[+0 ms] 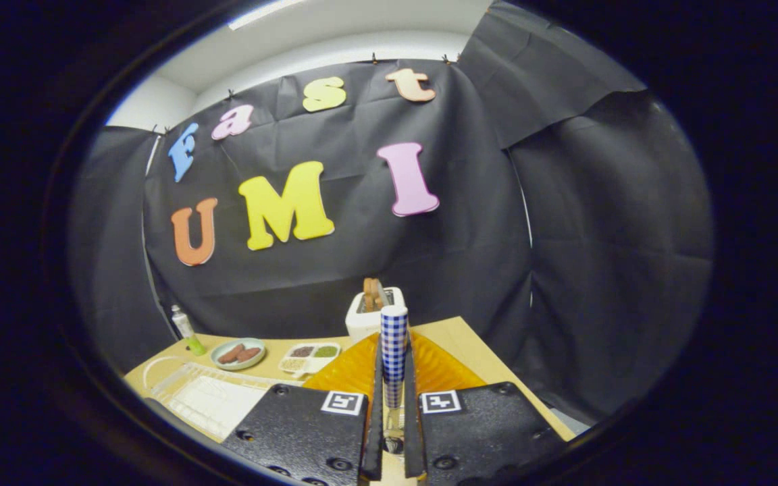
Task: Take the plate from the dish rack, then take the spoon from the basket and place it into the plate.
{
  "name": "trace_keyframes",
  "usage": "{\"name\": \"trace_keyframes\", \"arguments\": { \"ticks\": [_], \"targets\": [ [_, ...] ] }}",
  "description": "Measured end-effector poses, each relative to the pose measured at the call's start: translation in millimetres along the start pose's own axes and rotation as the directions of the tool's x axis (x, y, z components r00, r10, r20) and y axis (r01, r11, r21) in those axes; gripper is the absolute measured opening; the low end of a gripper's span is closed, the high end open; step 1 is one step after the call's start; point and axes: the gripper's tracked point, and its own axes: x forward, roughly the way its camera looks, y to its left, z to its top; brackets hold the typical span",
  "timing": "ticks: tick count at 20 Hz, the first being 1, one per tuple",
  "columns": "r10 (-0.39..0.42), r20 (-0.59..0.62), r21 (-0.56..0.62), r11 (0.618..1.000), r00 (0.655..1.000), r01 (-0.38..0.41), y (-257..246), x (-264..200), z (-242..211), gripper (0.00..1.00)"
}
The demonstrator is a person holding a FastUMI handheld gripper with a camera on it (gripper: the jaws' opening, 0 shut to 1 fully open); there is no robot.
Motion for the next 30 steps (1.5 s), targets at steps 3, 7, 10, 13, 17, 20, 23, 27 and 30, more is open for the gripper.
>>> {"name": "trace_keyframes", "arguments": {
  "ticks": [3, 7, 10, 13, 17, 20, 23, 27, 30],
  "targets": [
    [0.026, 0.054, -0.017, 1.0, 0.998, -0.025, 28, -40, 24, 0.18],
    [0.051, 0.099, -0.05, 0.998, 0.994, -0.046, 70, -84, 39, 0.18],
    [0.087, 0.101, -0.061, 0.995, 0.991, -0.081, 106, -111, 33, 0.18],
    [0.12, 0.093, -0.058, 0.992, 0.988, -0.115, 141, -133, 13, 0.18],
    [0.128, 0.101, -0.067, 0.99, 0.987, -0.121, 176, -155, -33, 0.18],
    [0.137, 0.091, -0.101, 0.987, 0.986, -0.128, 201, -163, -78, 0.17],
    [0.151, 0.071, -0.103, 0.984, 0.986, -0.144, 217, -164, -120, 0.18],
    [0.123, 0.068, -0.089, 0.989, 0.99, -0.117, 222, -159, -170, 0.18],
    [0.093, 0.055, -0.063, 0.994, 0.994, -0.089, 220, -153, -203, 0.18]
  ]
}}
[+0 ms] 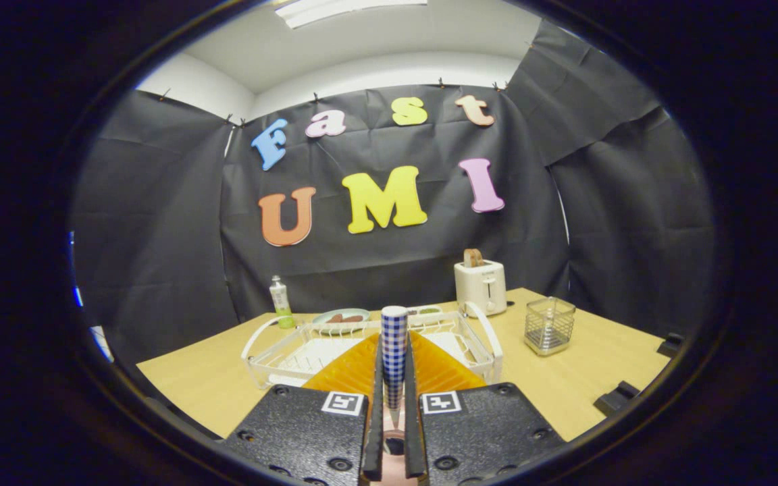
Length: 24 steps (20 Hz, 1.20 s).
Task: Take the plate from the dish rack, then take the spoon from the basket and place it into the plate.
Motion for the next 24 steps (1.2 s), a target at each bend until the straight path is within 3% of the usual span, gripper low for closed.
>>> {"name": "trace_keyframes", "arguments": {
  "ticks": [5, 9, 11, 14, 18, 19, 24],
  "targets": [
    [0.02, -0.075, 0.004, 1.0, 0.997, -0.019, 11, -1, -29, 0.18],
    [-0.037, -0.03, -0.084, 0.996, 0.999, 0.035, -2, -9, -23, 0.2],
    [-0.047, -0.018, -0.112, 0.993, 0.999, 0.045, -5, -17, -15, 0.28],
    [-0.078, 0.03, -0.137, 0.987, 0.997, 0.081, -22, -33, 6, 0.56],
    [-0.062, 0.063, -0.177, 0.982, 0.996, 0.073, -34, -52, 36, 0.95],
    [-0.073, 0.062, -0.186, 0.979, 0.995, 0.084, -38, -60, 37, 1.0],
    [-0.054, 0.051, -0.129, 0.99, 0.997, 0.06, -49, -84, 63, 1.0]
  ]
}}
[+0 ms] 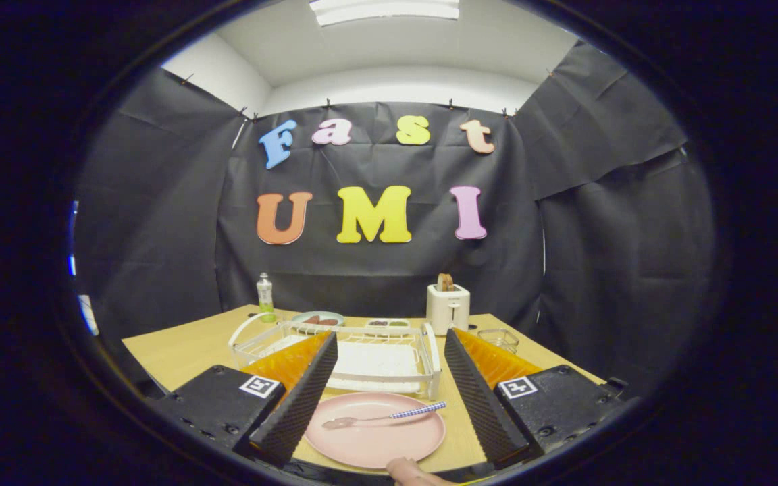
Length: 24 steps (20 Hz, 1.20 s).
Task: Take the plate from the dish rack, then take the spoon from the basket and place it into the plate.
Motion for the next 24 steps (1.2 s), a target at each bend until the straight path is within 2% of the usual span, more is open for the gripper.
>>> {"name": "trace_keyframes", "arguments": {
  "ticks": [8, 14, 24],
  "targets": [
    [-0.021, 0.065, 0.06, 0.998, 0.998, 0.017, -37, -53, 57, 1.0],
    [-0.03, 0.042, 0.059, 0.998, 0.999, 0.028, -46, -76, 65, 1.0],
    [-0.008, 0.011, 0.052, 0.999, 1.0, 0.008, -40, -78, 60, 1.0]
  ]
}}
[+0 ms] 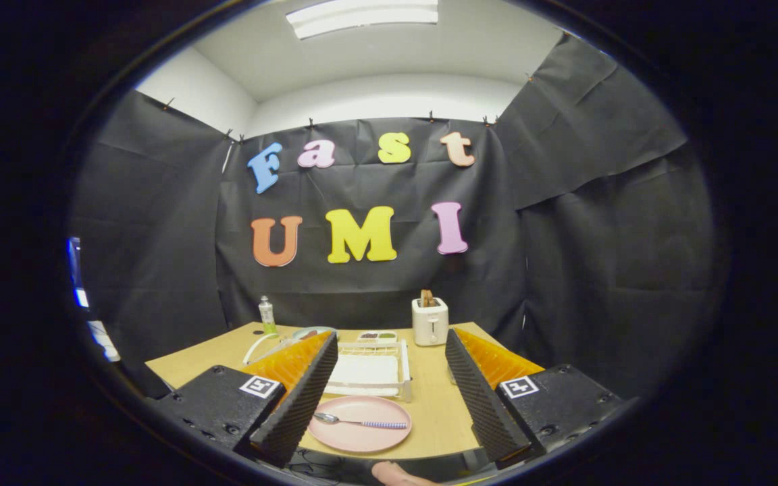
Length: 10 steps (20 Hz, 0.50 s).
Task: Take the plate from the dish rack, then take the spoon from the basket and place it into the plate.
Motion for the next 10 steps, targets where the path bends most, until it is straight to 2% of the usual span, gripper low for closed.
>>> {"name": "trace_keyframes", "arguments": {
  "ticks": [10],
  "targets": [
    [-0.014, -0.004, 0.017, 1.0, 1.0, 0.014, -11, -1, 0, 1.0]
  ]
}}
